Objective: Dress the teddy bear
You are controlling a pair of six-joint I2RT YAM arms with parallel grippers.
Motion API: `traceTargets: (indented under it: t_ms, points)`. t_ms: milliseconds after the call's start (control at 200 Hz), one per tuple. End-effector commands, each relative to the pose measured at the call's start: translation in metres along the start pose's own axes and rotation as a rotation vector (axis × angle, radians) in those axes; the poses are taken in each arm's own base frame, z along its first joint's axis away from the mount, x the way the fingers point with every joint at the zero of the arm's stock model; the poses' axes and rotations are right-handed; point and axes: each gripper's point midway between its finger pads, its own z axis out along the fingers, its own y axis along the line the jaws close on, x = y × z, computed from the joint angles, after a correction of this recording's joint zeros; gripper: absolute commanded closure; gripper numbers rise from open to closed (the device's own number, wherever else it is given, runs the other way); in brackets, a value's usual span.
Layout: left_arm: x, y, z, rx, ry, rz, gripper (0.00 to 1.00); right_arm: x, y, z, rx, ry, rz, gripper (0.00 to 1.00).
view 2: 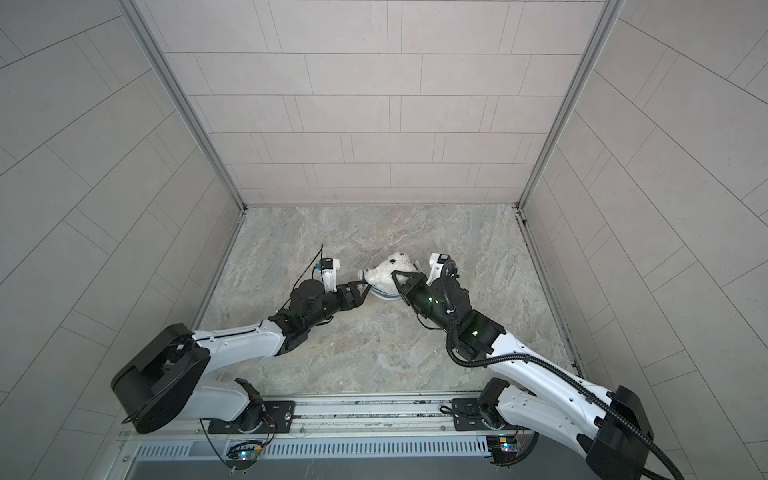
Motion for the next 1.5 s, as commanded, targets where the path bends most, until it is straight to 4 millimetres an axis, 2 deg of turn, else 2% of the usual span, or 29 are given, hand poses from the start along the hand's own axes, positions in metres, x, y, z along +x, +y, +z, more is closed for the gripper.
traceTargets:
  t_ms: [0, 160, 245, 416, 551, 731, 886, 1161, 1332, 1432, 1497]
  points:
    - [-0.023, -0.020, 0.008, 0.122, -0.065, -0.059, 0.29, -0.003, 0.024, -0.004, -0.079, -0.013, 0.033, 1.00]
    - [-0.016, -0.018, 0.018, 0.142, -0.031, -0.079, 0.35, 0.001, 0.024, -0.002, -0.090, 0.001, 0.038, 1.00]
    - [-0.013, -0.019, 0.022, 0.150, -0.008, -0.084, 0.33, 0.002, 0.023, 0.000, -0.094, 0.004, 0.050, 1.00]
    - [-0.024, -0.025, 0.008, 0.245, -0.035, -0.159, 0.25, 0.003, 0.025, 0.000, -0.096, 0.010, 0.049, 1.00]
    - [-0.028, -0.025, 0.006, 0.278, -0.006, -0.255, 0.32, 0.003, 0.025, 0.001, -0.098, 0.012, 0.036, 1.00]
    - [-0.033, -0.029, 0.010, 0.276, 0.005, -0.274, 0.39, 0.009, 0.023, 0.006, -0.109, 0.035, 0.055, 1.00]
    - [-0.035, -0.030, 0.011, 0.254, 0.014, -0.270, 0.56, 0.009, 0.023, 0.006, -0.112, 0.033, 0.052, 1.00]
    - [-0.035, -0.032, -0.003, 0.236, 0.014, -0.286, 0.91, 0.006, 0.022, 0.004, -0.109, 0.020, 0.024, 1.00]
    - [-0.031, -0.034, -0.017, 0.166, 0.072, -0.249, 1.00, 0.002, 0.031, -0.011, -0.065, 0.017, -0.121, 0.51]
    - [-0.025, -0.034, -0.028, 0.093, 0.141, -0.175, 1.00, -0.004, 0.030, -0.028, -0.002, 0.000, -0.252, 0.30]
    - [-0.021, -0.034, -0.036, 0.058, 0.190, -0.128, 1.00, -0.009, 0.032, -0.040, 0.021, -0.009, -0.350, 0.23]
